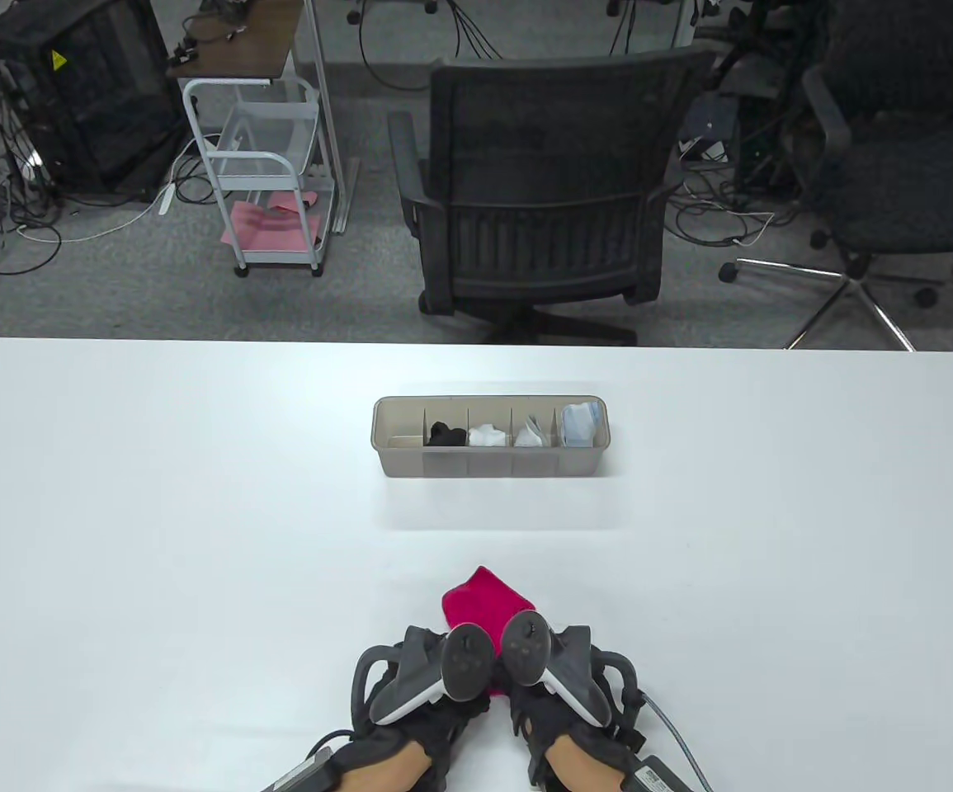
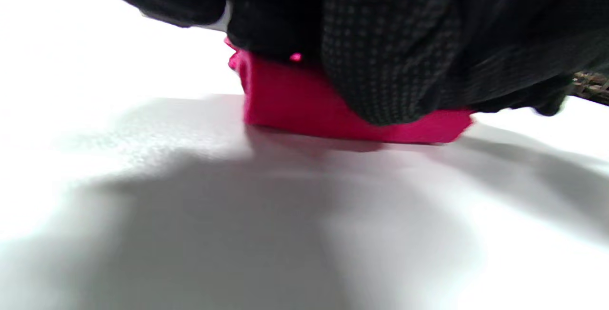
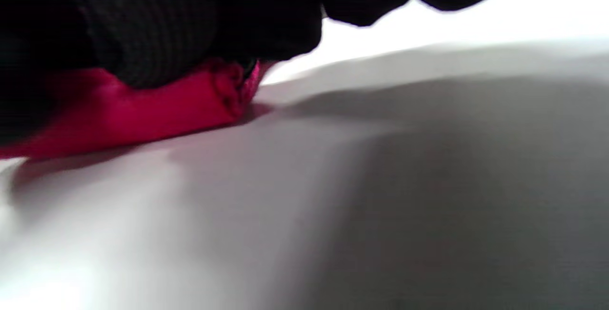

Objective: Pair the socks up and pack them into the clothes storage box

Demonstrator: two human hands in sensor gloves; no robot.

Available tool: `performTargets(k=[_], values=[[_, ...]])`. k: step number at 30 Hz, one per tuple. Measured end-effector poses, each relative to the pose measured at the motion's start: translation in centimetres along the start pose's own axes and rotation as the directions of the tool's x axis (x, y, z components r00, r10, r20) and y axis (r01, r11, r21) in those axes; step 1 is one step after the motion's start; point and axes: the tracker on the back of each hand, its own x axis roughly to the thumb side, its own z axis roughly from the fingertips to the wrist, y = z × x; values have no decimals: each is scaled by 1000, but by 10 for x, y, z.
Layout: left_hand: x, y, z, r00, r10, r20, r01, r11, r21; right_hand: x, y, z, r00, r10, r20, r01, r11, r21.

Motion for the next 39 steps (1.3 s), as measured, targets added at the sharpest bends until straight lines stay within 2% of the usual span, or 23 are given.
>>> performTargets(k=[2, 5, 6, 10, 13, 15, 17, 19, 20, 21, 23, 26, 28, 29, 33, 36, 37, 39], values=[[-6, 1, -8, 998, 64, 9, -64, 998, -16, -1, -2, 2, 1000, 23, 14, -23, 999, -23], [-24, 2, -21, 965, 254, -70, -262, 956, -135, -5, -10, 11, 995, -32, 96, 44, 991, -127], [-30, 1, -26, 947, 308, -92, -319, 934, -162, -5, -14, 13, 990, -36, 134, 54, 990, -129], [-44, -3, -39, 896, 417, -150, -442, 868, -227, 1, -14, 14, 977, 112, 181, -79, 981, -179], [-43, -3, -43, 905, 380, -191, -418, 878, -233, 10, -6, 9, 956, 217, 195, -180, 964, -194], [-39, 0, -40, 930, 313, -194, -346, 922, -172, 14, -4, 6, 943, 259, 209, -213, 952, -218], [-31, 7, -32, 966, 195, -171, -203, 979, -31, 17, -4, 2, 938, 285, 198, -240, 945, -224], [-21, 13, -20, 984, 129, -121, -122, 991, 60, 17, -4, -3, 959, 233, 162, -203, 963, -178], [-16, 14, -16, 990, 101, -98, -94, 993, 75, 17, -4, -5, 967, 208, 146, -186, 971, -153], [-13, 15, -11, 994, 80, -81, -74, 995, 65, 15, -5, -7, 976, 178, 128, -161, 978, -132], [-9, 10, -8, 995, 74, -74, -76, 997, -26, 9, -5, -14, 993, 92, 78, -87, 994, -68], [-12, 4, -16, 997, 37, -72, -37, 999, 3, 0, -5, -20, 998, -55, 8, 55, 998, 5], [-17, 6, -23, 997, 53, -57, -53, 999, 6, -3, -6, -19, 997, -73, 9, 73, 997, 1], [-22, 8, -28, 993, 95, -63, -97, 995, -25, -5, -7, -17, 996, -80, 25, 80, 996, -27], [-41, 8, -40, 961, 257, -102, -267, 959, -97, -6, -10, -9, 992, -45, 120, 58, 992, -108], [-54, 1, -47, 895, 419, -153, -445, 862, -243, 1, -7, -5, 967, 156, 202, -124, 979, -164], [-56, 0, -47, 882, 435, -182, -470, 846, -252, 1, -6, -5, 965, 173, 199, -143, 978, -155], [-58, -1, -46, 865, 440, -241, -492, 840, -228, 1, -5, -9, 980, 89, 177, -75, 994, -84]])
